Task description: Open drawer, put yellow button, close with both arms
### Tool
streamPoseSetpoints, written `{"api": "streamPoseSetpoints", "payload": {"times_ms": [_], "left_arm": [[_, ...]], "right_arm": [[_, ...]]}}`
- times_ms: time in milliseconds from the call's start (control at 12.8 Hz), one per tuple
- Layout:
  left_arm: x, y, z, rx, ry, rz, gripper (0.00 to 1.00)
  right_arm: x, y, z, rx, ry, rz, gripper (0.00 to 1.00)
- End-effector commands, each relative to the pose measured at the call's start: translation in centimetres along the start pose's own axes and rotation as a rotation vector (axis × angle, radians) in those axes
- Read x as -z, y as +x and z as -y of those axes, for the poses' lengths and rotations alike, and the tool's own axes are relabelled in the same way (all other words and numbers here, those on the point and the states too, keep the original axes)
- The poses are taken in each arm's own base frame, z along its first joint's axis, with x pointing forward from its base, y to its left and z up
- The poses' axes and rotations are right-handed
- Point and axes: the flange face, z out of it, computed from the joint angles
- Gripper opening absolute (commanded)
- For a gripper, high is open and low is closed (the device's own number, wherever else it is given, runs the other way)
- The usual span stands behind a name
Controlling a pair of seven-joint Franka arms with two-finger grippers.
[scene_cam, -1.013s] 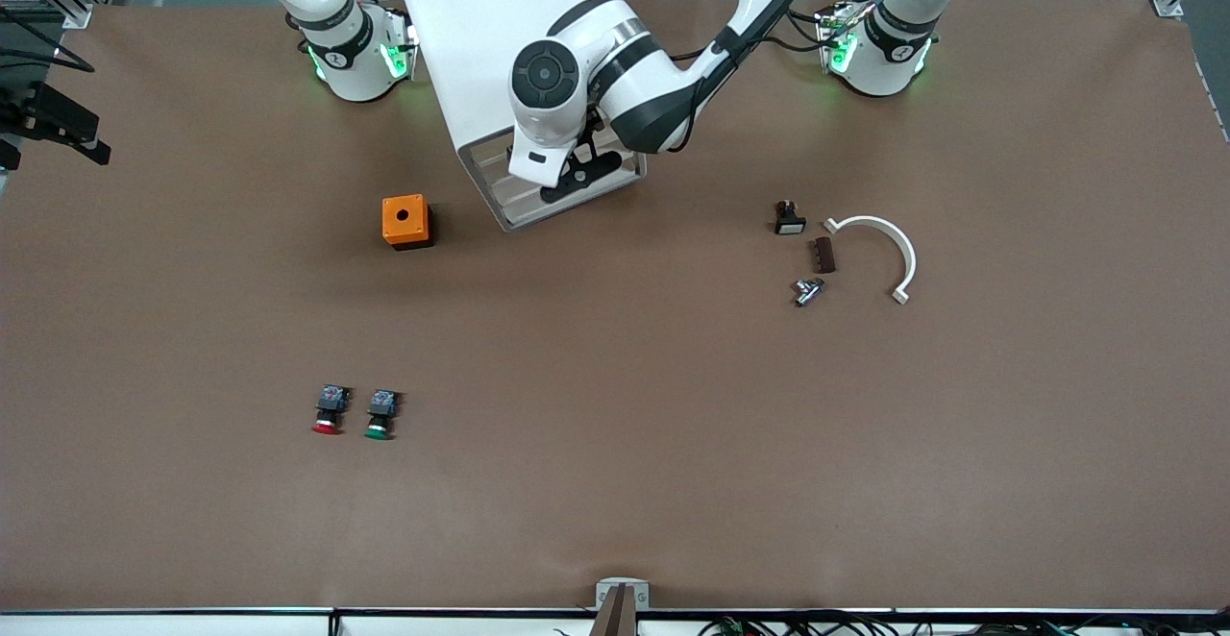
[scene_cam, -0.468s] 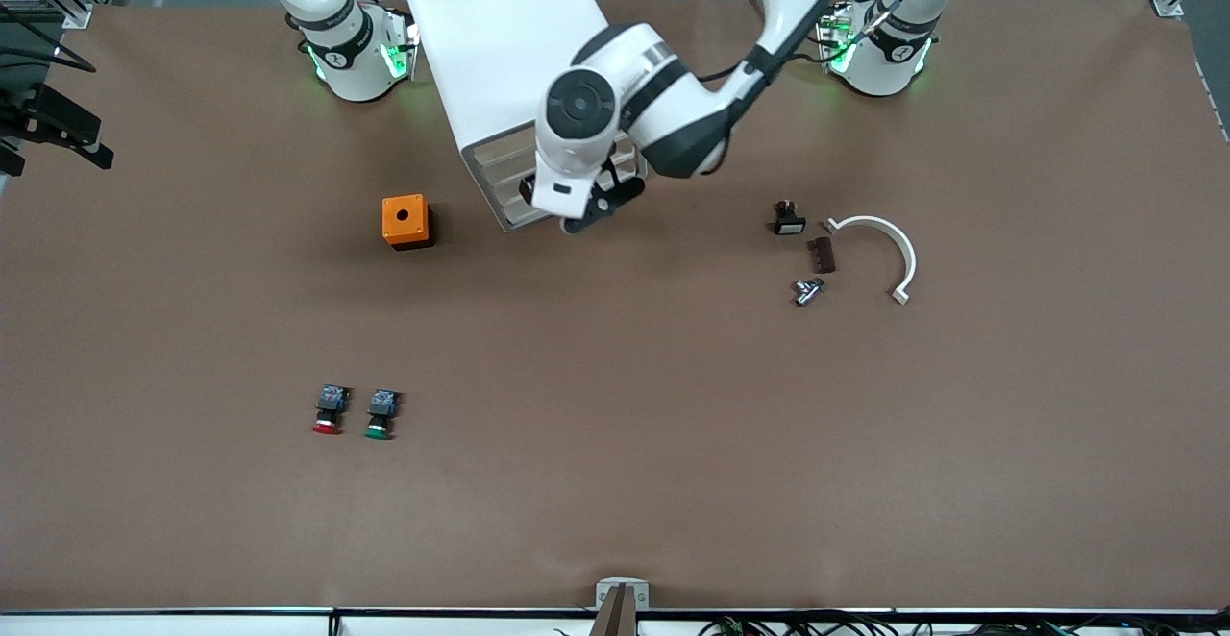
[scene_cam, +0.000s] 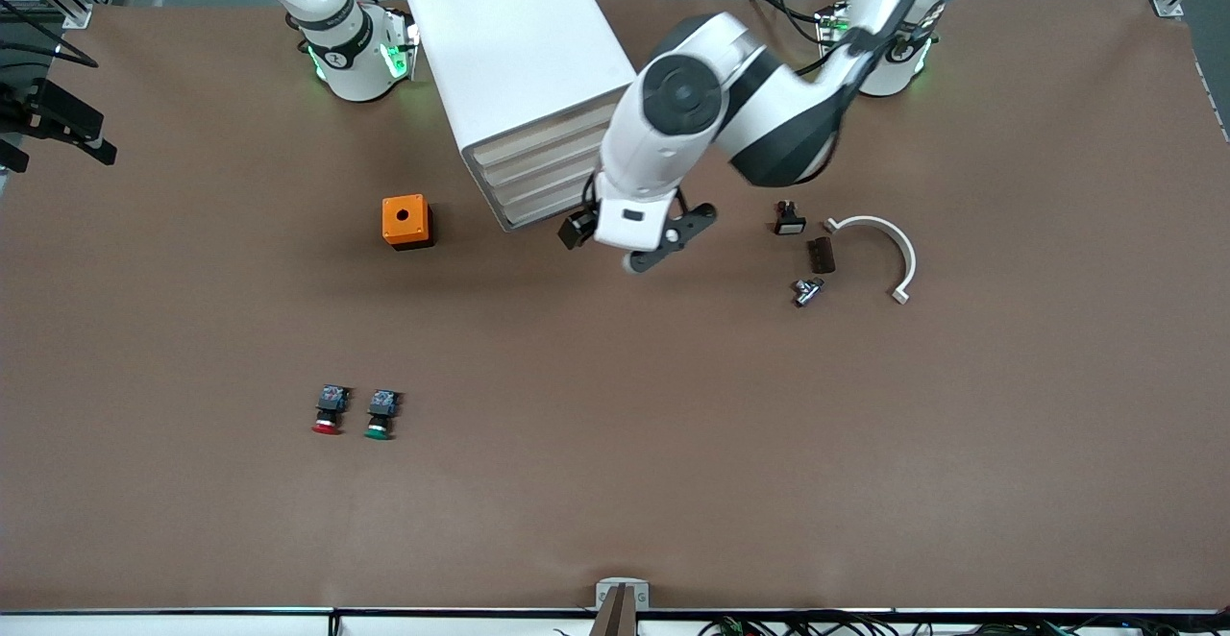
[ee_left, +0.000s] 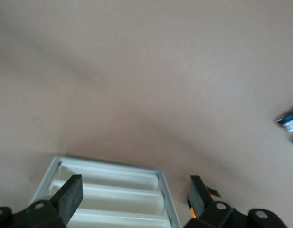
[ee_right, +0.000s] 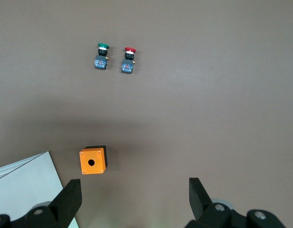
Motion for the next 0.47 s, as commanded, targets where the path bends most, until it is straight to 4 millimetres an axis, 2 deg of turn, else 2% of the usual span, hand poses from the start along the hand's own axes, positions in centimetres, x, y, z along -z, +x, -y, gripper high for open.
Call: {"api": "streamPoseSetpoints", "payload": {"times_ms": [0,234,390], "left_arm": [[7.6,0.9,3.0,-0.074,0.009,-0.116,0.99],[15.7,4.7,7.6,-0.140,0.003,-0.144,0.99],[20.1,8.3,11.8,-0.205,0.037,-0.146,0.99]], "right_arm": [[0.1,-1.1,-0.2,0.006,0.018,-0.004,1.00],[0.0,-1.2,-0.4,0.003,0.019,0.003,1.00],[0.0,-1.3,-0.3,-0.001,0.020,0.006,1.00]]}}
